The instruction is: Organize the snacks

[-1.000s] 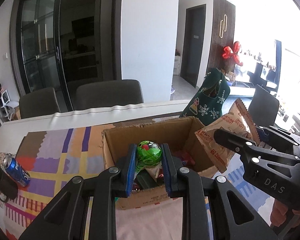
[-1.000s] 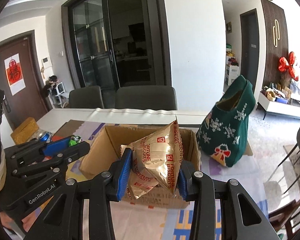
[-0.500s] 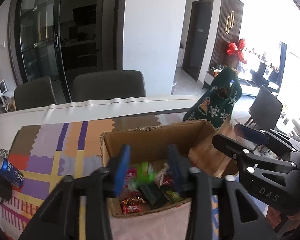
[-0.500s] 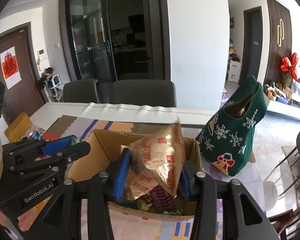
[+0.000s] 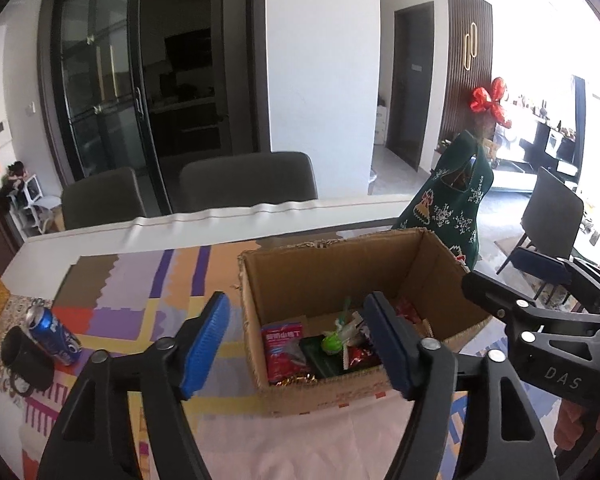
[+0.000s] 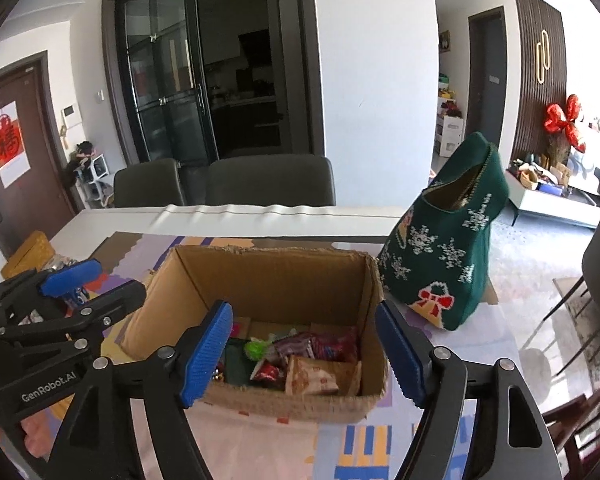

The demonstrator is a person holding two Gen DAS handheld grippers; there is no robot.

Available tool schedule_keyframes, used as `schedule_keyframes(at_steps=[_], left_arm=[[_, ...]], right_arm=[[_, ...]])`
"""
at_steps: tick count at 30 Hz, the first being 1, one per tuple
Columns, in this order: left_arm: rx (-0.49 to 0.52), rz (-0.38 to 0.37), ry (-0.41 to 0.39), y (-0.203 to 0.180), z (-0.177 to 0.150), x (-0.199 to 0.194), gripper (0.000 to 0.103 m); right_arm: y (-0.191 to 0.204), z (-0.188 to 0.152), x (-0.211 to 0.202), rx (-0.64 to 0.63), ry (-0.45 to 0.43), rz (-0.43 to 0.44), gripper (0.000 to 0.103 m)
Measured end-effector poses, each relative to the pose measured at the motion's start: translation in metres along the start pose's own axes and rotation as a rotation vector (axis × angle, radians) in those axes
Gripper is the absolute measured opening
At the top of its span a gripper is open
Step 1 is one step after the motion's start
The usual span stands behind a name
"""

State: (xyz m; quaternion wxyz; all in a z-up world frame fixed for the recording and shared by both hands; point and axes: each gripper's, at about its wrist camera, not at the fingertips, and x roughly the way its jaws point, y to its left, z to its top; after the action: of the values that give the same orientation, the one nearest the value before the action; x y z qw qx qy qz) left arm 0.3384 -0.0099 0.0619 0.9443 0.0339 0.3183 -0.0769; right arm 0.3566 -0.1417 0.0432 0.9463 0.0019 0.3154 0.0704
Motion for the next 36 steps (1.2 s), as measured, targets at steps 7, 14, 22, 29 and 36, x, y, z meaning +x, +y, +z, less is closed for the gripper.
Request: schedule_keyframes(at_steps=[7, 14, 22, 29, 36], left_arm=[[0.017, 0.032, -0.054, -0.006, -0.020, -0.040, 0.091], [0.023, 0.055, -0.097, -0.011, -0.045, -0.078, 0.101], [0.008, 0.064, -0.123, -0.013, -0.069, -0.111, 0.103], [-0.009, 0.059, -0.137, -0.016, -0.082, -0.129, 0.103], [0.001, 0.057, -0.152, -0.023, -0.093, -0.140, 0.103]], right_arm=[[0.002, -0.016, -0.038, -0.005, -0.050, -0.027, 0.080], [0.007, -0.039, -0.077, -0.019, -0.100, -0.053, 0.086], [0.011, -0.066, -0.110, -0.016, -0.139, -0.075, 0.090], [0.012, -0.089, -0.129, -0.010, -0.137, -0.073, 0.091], [0.008, -0.103, -0.146, 0.005, -0.143, -0.082, 0.091]])
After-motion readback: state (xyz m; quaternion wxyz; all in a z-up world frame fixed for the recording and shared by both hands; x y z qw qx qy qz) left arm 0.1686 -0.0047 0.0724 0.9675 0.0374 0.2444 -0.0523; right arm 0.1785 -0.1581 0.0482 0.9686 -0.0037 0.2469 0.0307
